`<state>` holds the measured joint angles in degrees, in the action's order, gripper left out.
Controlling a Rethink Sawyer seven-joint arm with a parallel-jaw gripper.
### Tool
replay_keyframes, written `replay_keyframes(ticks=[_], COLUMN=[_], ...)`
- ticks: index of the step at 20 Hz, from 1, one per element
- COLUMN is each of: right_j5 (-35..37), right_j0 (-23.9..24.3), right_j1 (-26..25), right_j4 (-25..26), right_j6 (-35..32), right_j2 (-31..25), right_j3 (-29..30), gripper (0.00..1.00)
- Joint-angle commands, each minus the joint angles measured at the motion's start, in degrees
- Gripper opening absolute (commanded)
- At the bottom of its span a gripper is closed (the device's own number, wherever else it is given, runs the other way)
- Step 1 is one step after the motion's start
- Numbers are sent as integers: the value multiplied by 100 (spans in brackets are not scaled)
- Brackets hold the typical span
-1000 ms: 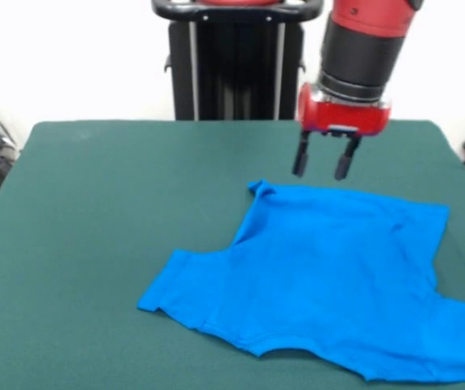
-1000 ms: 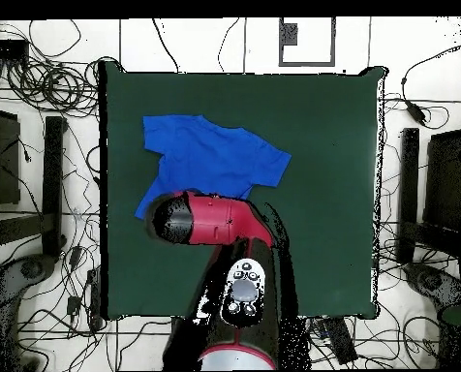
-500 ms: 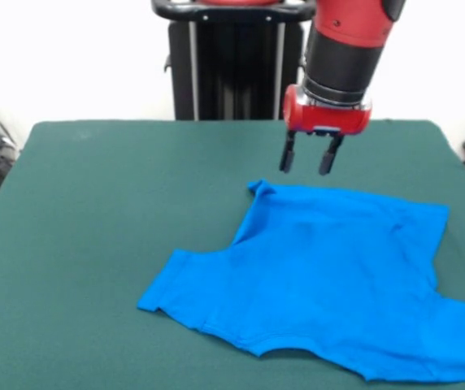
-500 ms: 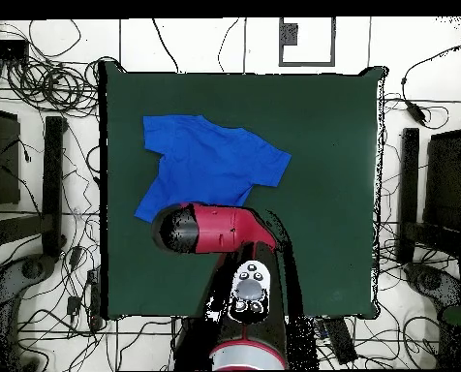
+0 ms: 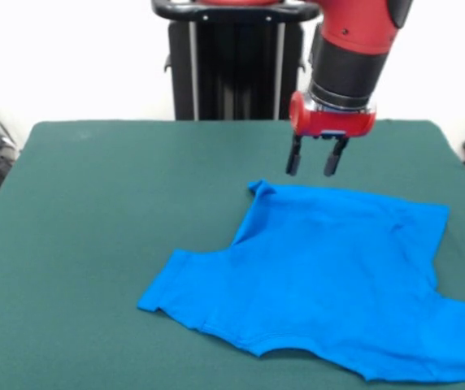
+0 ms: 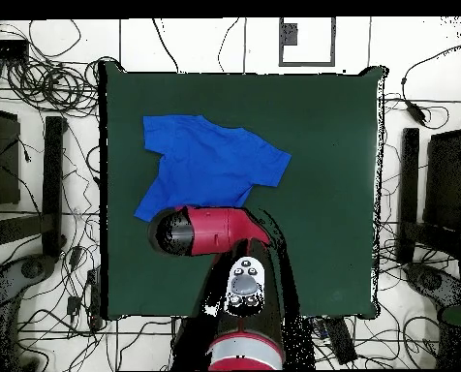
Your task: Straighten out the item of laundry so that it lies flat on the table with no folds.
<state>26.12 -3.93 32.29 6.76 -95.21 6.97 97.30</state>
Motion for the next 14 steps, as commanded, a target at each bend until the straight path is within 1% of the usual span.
replay_keyframes(ticks=[1, 9, 14], right_j5=[-284, -491, -373], right_j0=[250, 701, 920], right_j1=[-392, -535, -651], right_j4=[262, 573, 719], right_j6=[-189, 12, 23], right_j2=[-793, -1002, -1126], right_j3=[145, 112, -59], gripper=[100, 100, 100])
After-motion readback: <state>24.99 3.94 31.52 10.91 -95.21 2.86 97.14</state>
